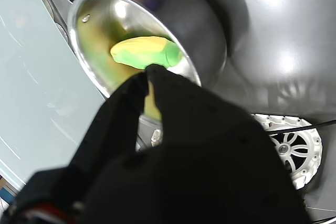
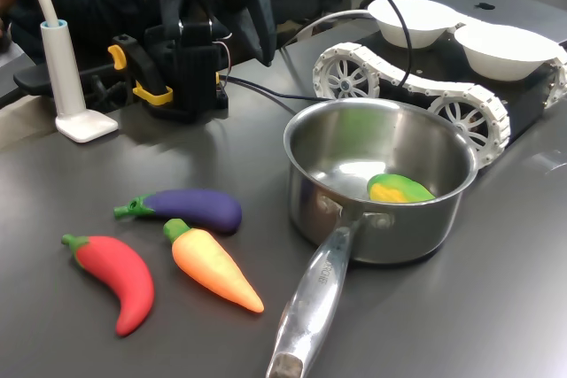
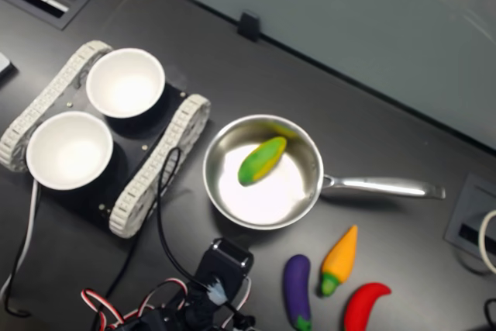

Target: Pick up the brinjal and place them in the pan

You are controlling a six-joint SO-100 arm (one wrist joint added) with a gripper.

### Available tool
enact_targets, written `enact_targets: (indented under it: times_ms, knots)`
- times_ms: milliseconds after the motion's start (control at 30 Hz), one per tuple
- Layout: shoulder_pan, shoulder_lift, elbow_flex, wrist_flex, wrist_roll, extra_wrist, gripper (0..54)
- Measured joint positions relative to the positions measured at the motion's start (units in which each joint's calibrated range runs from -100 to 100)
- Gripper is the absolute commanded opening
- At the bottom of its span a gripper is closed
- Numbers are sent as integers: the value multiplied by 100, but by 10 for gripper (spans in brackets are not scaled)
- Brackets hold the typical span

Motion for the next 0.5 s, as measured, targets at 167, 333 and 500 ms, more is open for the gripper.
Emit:
enact_targets:
  times_ms: [167,333,500]
  knots:
    - [385,446,-516,0,107,0,12]
    - [748,859,-896,0,215,-129,35]
    - [1023,1187,-1122,0,293,-211,47]
